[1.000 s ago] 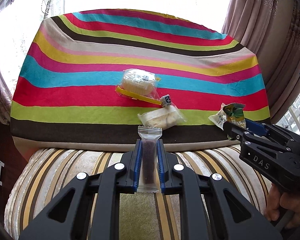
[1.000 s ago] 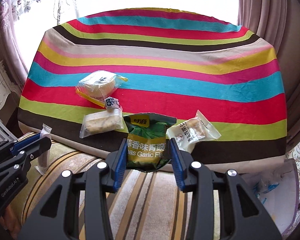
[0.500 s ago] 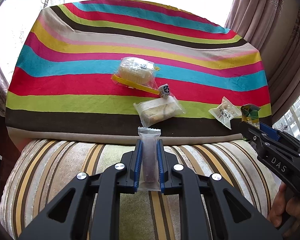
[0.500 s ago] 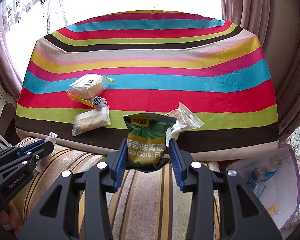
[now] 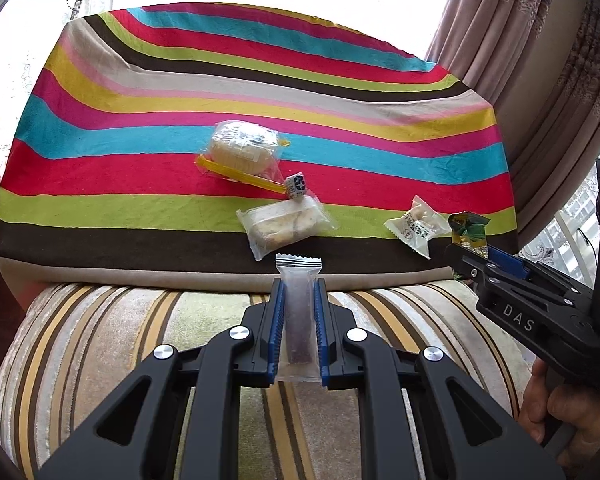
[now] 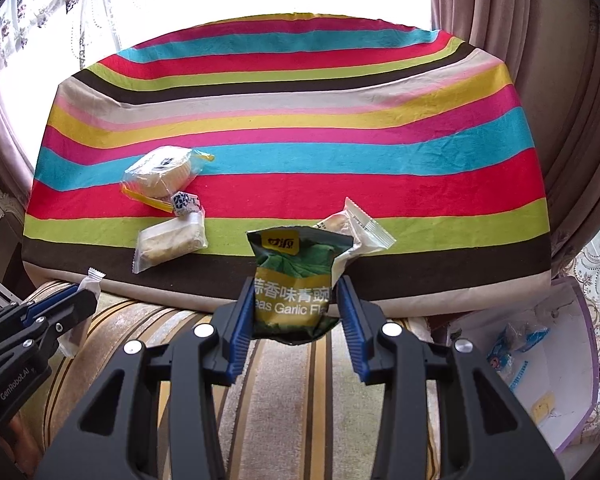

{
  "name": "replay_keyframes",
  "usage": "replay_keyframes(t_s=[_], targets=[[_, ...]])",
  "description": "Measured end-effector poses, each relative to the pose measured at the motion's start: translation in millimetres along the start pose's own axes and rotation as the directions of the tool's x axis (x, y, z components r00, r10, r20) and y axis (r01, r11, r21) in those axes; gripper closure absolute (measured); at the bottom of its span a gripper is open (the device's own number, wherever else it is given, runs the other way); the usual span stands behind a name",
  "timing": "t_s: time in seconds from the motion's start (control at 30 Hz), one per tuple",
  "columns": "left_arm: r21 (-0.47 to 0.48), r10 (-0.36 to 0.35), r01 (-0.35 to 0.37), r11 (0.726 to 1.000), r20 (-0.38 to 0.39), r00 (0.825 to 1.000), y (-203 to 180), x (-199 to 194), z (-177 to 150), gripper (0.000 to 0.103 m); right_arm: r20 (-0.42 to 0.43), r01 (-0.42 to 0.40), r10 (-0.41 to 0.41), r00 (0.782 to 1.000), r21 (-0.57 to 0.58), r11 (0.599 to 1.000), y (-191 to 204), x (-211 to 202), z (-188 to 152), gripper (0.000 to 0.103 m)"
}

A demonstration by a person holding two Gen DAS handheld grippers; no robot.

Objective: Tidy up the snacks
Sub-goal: 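Carry the dark bar and garlic-pea bag into the white box and open both tools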

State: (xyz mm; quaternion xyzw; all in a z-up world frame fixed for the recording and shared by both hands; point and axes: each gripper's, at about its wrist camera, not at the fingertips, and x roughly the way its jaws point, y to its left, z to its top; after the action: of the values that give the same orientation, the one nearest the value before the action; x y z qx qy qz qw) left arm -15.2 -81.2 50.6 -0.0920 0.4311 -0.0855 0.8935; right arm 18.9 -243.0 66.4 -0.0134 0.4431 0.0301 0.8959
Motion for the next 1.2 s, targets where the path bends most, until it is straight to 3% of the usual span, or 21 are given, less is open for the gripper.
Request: replay_keyframes(t_s=[0.2,0.33,0.47,0.63,0.83,1.2], targets=[[0.040,-0.050,0.050,0.998,-0.016,0.999,-27.6,6.5,3.3,0.091,0.012,0.028,-0.028,1.000,0.042,0.999,-34.4,-18.2,-6.5,0.062],[0.107,-0.093,0.098,0.989,-0.049,0.994,-62.8,17.0,1.6,0.091,0.023,0.108,-0.110,0.994,0.084,0.991,-71.9,-29.2,-13.1,0.062],[0.168,-0.161,0.175,0.970,-0.094,0.982,-102.5,29.8,2.1,0.091,0.016,0.210,-0.213,0.977,0.126,0.970,-113.5,-35.4,-23.1,0.062],[0.257,-0.205,0.242,0.936,-0.162,0.965,-157.9,50.9,-2.6,0.091,-0.022,0.280,-0.281,0.959,0.184,0.942,-159.6,-34.8,-42.1,0.062],[0.297,-0.223,0.293,0.909,-0.247,0.943,-208.0,77.6,-12.7,0.091,-0.072,0.281,-0.271,0.960,0.230,0.932,-190.3,-26.8,-70.1,0.062],[0.290,-0.178,0.307,0.907,-0.394,0.901,-252.4,124.4,-27.0,0.090,-0.145,0.201,-0.165,0.976,0.289,0.936,-222.7,-0.4,-102.1,0.062]])
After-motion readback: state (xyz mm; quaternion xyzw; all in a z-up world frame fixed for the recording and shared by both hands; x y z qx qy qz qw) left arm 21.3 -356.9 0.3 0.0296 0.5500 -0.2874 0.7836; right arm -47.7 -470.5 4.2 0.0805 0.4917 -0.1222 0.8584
